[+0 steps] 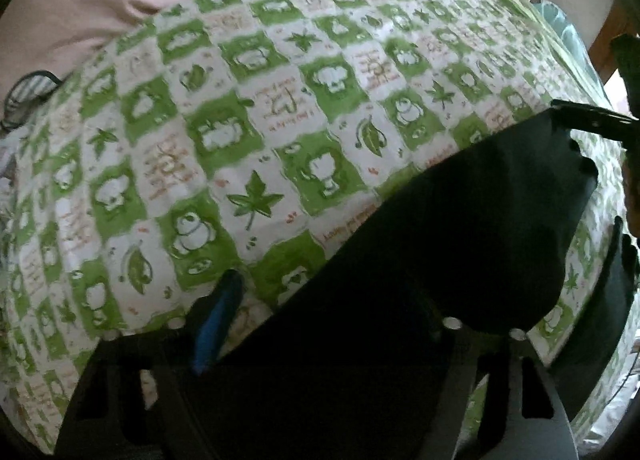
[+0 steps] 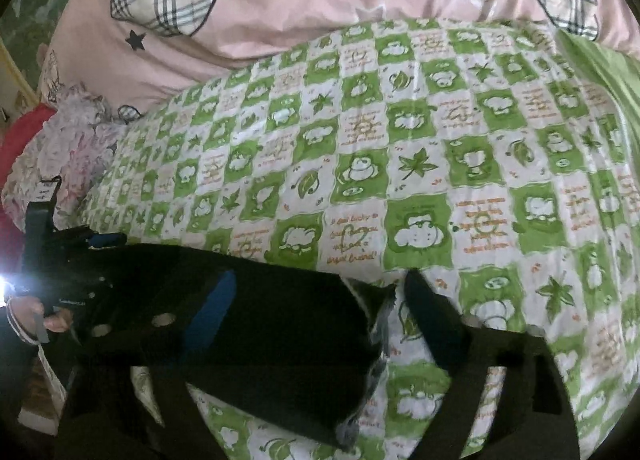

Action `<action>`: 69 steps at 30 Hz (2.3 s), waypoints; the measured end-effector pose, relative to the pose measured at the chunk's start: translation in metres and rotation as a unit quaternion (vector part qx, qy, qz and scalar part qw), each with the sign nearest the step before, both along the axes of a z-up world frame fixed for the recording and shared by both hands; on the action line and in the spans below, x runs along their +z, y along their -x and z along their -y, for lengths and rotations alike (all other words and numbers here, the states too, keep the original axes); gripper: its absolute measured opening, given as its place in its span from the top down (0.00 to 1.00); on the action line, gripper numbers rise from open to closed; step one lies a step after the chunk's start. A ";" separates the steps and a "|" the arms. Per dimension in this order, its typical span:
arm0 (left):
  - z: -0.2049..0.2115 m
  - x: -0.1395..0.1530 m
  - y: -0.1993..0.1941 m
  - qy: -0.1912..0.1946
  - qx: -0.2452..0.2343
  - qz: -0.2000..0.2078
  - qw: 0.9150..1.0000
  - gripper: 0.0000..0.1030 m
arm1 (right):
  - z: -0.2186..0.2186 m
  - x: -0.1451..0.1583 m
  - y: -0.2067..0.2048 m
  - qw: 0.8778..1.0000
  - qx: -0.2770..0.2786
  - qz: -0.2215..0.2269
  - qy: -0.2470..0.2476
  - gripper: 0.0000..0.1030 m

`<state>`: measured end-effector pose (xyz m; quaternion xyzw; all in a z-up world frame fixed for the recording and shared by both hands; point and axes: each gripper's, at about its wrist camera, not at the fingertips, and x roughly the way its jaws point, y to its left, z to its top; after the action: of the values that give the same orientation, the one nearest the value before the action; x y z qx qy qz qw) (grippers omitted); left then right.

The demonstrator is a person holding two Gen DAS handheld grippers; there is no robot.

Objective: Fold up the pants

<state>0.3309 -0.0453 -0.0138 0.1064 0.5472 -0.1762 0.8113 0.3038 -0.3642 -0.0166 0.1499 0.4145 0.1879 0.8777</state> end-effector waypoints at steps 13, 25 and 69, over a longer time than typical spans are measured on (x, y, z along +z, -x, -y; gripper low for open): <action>0.009 0.054 0.072 0.061 -0.023 0.035 0.997 0.93 | 0.020 0.023 0.027 0.999 0.007 0.040 -0.021 0.92; 0.014 0.068 0.170 0.097 -0.011 0.047 0.994 0.93 | 0.038 0.045 0.092 0.994 0.062 0.086 -0.009 0.92; 0.027 0.011 0.293 0.135 0.004 0.008 0.991 0.57 | 0.048 -0.018 0.233 0.997 0.055 0.042 0.035 0.44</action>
<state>0.0380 -0.0723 -0.0027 -0.0050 0.5121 -0.2448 0.8233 0.0709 -0.4121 -0.0345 0.0881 0.3913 0.2272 0.8874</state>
